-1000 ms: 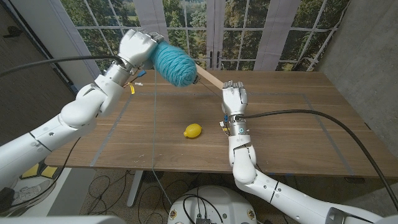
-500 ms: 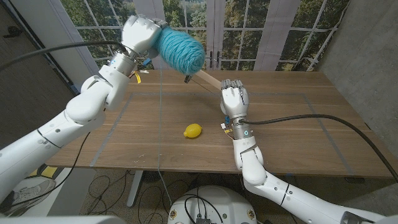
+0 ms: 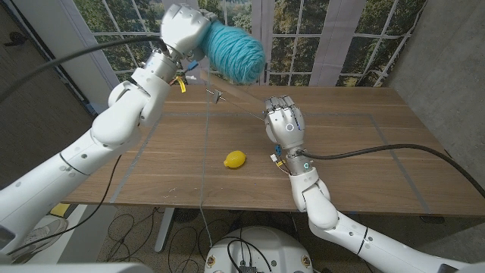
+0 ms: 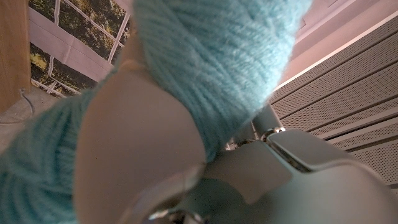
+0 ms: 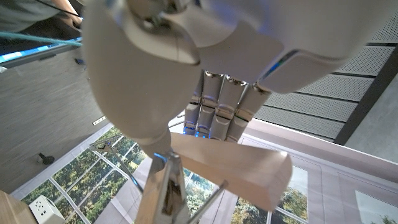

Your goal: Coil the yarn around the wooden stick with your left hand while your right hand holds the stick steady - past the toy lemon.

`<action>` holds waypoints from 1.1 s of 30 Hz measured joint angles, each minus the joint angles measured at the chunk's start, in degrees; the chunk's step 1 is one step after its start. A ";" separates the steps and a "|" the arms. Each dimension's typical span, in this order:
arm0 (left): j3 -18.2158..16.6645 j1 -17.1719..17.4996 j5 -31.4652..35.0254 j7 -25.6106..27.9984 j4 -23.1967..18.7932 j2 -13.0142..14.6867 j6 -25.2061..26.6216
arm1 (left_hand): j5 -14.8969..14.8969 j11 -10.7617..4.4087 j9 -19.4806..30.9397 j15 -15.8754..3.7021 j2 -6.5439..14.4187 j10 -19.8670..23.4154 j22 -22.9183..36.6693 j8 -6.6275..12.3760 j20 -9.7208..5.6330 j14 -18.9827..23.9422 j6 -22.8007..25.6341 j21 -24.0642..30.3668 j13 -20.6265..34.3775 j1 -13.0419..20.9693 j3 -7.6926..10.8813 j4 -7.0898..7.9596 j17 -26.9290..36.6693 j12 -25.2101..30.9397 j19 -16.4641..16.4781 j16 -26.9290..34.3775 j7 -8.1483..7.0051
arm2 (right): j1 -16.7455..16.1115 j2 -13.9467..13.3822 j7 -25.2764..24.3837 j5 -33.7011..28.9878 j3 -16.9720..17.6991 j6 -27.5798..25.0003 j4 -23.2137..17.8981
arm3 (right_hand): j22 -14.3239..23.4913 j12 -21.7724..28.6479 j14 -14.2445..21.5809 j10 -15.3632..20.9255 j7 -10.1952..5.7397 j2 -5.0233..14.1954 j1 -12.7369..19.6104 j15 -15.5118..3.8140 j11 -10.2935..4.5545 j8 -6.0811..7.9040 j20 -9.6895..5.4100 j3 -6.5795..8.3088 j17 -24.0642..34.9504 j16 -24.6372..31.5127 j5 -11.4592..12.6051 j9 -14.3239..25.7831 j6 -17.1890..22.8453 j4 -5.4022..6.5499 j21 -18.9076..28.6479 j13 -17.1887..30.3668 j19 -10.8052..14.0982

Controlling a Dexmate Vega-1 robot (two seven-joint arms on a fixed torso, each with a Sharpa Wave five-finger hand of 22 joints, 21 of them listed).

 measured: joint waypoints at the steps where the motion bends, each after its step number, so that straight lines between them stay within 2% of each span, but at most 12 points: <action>1: 0.01 -0.03 0.00 0.00 -0.08 -0.06 0.00 | 0.00 -0.11 0.00 0.00 0.00 0.11 0.00 0.00 0.00 0.00 0.00 0.01 0.00 0.00 0.00 0.00 0.00 -0.01 0.00 0.00 0.00 | -0.31 -0.46 -0.18 -0.03 0.26 0.35 -0.36 | 0.00 0.00 0.00 0.00 0.00 0.00 0.00 0.00 0.00 0.00 0.00 0.00 0.00 -0.01 0.00 0.00 0.00 0.00 0.21 0.01 0.00; 10: -0.15 -0.43 5.36 -5.84 -2.15 -1.97 1.14 | 0.00 0.21 -0.15 0.00 0.00 0.61 -0.33 -0.01 -0.22 0.00 0.18 0.48 0.16 0.00 0.00 0.00 0.39 -0.05 -0.22 0.00 -0.14 | -2.15 -2.71 -3.33 0.12 2.08 5.28 -2.40 | -0.15 -0.01 0.51 0.00 -0.20 0.02 -0.02 -0.50 0.00 0.42 0.11 -0.29 0.88 -0.45 0.00 0.02 -0.20 0.20 0.65 0.49 -0.52; 14: -0.30 -0.56 5.93 -6.10 -2.74 -2.70 1.22 | 0.00 0.20 -0.14 0.00 0.00 0.61 -0.38 -0.02 -0.22 0.00 0.18 0.80 0.05 0.00 0.00 0.00 0.39 -0.39 -0.23 0.00 -0.14 | -2.41 -2.98 -4.48 0.37 2.32 7.57 -2.72 | -0.15 -0.03 0.52 0.00 -0.21 0.09 -0.09 -0.51 0.00 0.42 0.11 -0.42 1.26 -0.80 0.00 0.03 -0.21 0.23 0.65 0.50 -0.51; 16: -0.38 -0.65 7.70 -8.74 -3.00 -3.07 1.26 | 0.00 0.20 -0.14 0.00 0.00 0.61 -0.38 -0.03 -0.31 0.00 0.18 0.80 0.05 0.00 0.00 0.00 0.39 -0.42 -0.31 0.00 -0.14 | -3.13 -3.85 -4.98 0.41 2.99 8.60 -3.79 | -0.15 -0.07 0.52 0.00 -0.40 0.10 -0.10 -0.52 0.00 0.42 0.11 -0.46 1.43 -0.80 0.24 0.04 -0.40 0.19 1.09 0.50 -0.51; 21: -0.43 -0.88 8.25 -9.41 -3.42 -3.75 1.26 | 0.00 0.20 -0.32 0.00 0.00 0.61 -0.51 -0.04 -0.31 0.00 0.18 1.06 0.06 0.00 0.00 0.00 0.40 -0.43 -0.31 0.00 -0.14 | -3.35 -4.11 -5.73 0.29 3.19 10.80 -4.09 | -0.15 -0.11 0.53 -0.32 -0.40 0.16 -0.16 -0.52 -0.32 0.41 0.19 -0.64 1.76 -1.24 0.44 0.06 -0.40 0.16 1.09 0.84 -0.59; 22: -0.43 -0.96 10.27 -11.22 -3.47 -3.94 1.26 | 0.00 0.20 -0.33 0.00 0.00 0.61 -0.53 -0.04 -0.31 0.01 0.18 1.06 0.08 0.00 0.00 0.00 0.40 -0.44 -0.31 0.00 -0.14 | -4.03 -4.83 -5.90 0.17 3.76 11.30 -4.94 | -0.15 -0.12 0.53 -0.32 -0.40 0.16 -0.16 -0.52 -0.32 0.41 0.32 -0.65 1.85 -1.30 0.44 0.07 -0.40 0.16 1.09 0.84 -0.72; 27: -0.43 -1.23 12.26 -12.95 -3.54 -4.71 1.25 | 0.00 -0.09 -0.33 -0.01 0.00 0.90 -0.62 -0.22 -0.31 0.01 0.21 1.07 0.17 0.00 0.00 0.00 0.41 -0.92 -0.31 0.12 -0.14 | -4.69 -5.29 -6.42 -0.16 4.29 12.71 -5.69 | -0.38 -0.13 0.83 -0.31 -0.40 0.16 -0.16 -0.82 -0.31 0.57 0.32 -0.88 2.12 -1.35 0.44 0.89 -0.40 0.23 1.54 0.86 -0.72; 30: -0.43 -1.41 12.26 -12.95 -3.54 -5.22 1.25 | 0.00 0.22 -0.37 -0.01 0.00 1.21 -0.63 -0.25 -0.30 0.01 0.40 1.38 0.21 0.00 0.00 0.00 0.41 -0.93 -0.31 0.27 0.01 | -5.30 -5.29 -6.62 -0.17 4.29 13.61 -5.69 | -0.42 -0.18 0.84 -0.31 -0.40 0.17 -0.17 -0.82 -0.31 0.80 0.21 -0.89 2.39 -1.58 0.44 0.89 -0.40 0.24 1.54 0.87 -1.22; 33: -0.43 -1.66 14.56 -16.09 -3.43 -5.74 1.25 | 0.00 0.22 -0.41 -0.01 0.00 1.21 -0.74 -0.26 -0.30 0.01 0.41 1.49 0.22 0.00 0.00 0.00 0.41 -0.93 -0.30 0.33 0.01 | -5.86 -6.01 -6.87 0.07 5.34 14.52 -6.79 | -0.42 -0.20 0.84 -0.31 -0.40 0.25 -0.25 -0.82 -0.31 0.80 0.21 -0.89 2.58 -1.59 0.44 0.90 -0.40 0.24 1.54 0.87 -1.22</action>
